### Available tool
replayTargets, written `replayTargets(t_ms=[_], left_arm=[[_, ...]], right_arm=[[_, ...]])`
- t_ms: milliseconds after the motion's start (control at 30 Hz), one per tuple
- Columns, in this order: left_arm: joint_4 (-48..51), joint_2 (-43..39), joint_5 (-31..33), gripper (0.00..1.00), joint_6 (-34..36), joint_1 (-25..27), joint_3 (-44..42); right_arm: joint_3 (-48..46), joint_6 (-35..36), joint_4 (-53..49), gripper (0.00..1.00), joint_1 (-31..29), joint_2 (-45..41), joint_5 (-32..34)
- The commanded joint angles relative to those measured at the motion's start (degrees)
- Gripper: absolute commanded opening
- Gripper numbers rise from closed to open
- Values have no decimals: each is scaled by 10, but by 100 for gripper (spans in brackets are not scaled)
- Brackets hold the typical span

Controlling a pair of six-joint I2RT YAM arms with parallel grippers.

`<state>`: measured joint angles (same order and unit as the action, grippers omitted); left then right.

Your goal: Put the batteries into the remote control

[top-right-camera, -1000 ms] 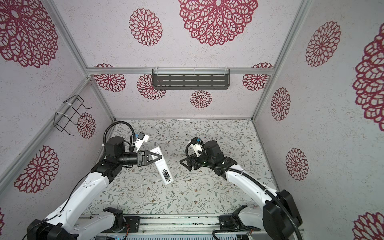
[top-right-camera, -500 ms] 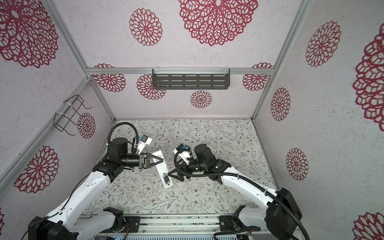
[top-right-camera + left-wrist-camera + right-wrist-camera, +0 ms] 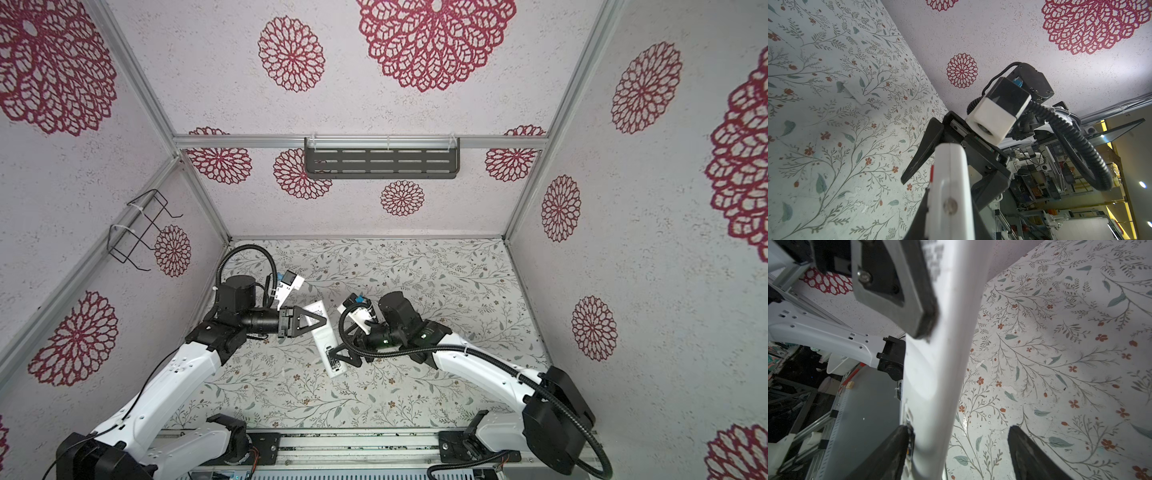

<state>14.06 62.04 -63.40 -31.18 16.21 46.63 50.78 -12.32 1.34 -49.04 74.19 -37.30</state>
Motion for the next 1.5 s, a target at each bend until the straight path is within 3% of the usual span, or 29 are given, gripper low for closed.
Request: replayTargets(t_ms=[0, 1000, 1133, 1300, 1467], left_arm=[[-8, 0, 0, 0, 15, 3, 14], [-8, -13, 6, 0, 16, 4, 17], [-8, -11, 11, 0, 17, 4, 14], [3, -8, 25, 0, 25, 3, 17], [20, 0, 41, 0, 34, -4, 22]], right_arm=[[23, -11, 38, 75, -4, 0, -5], [19, 3, 20, 45, -11, 31, 44], [17, 1, 27, 52, -11, 29, 39], [13, -9, 60, 70, -10, 3, 10], [9, -20, 84, 81, -5, -34, -7]])
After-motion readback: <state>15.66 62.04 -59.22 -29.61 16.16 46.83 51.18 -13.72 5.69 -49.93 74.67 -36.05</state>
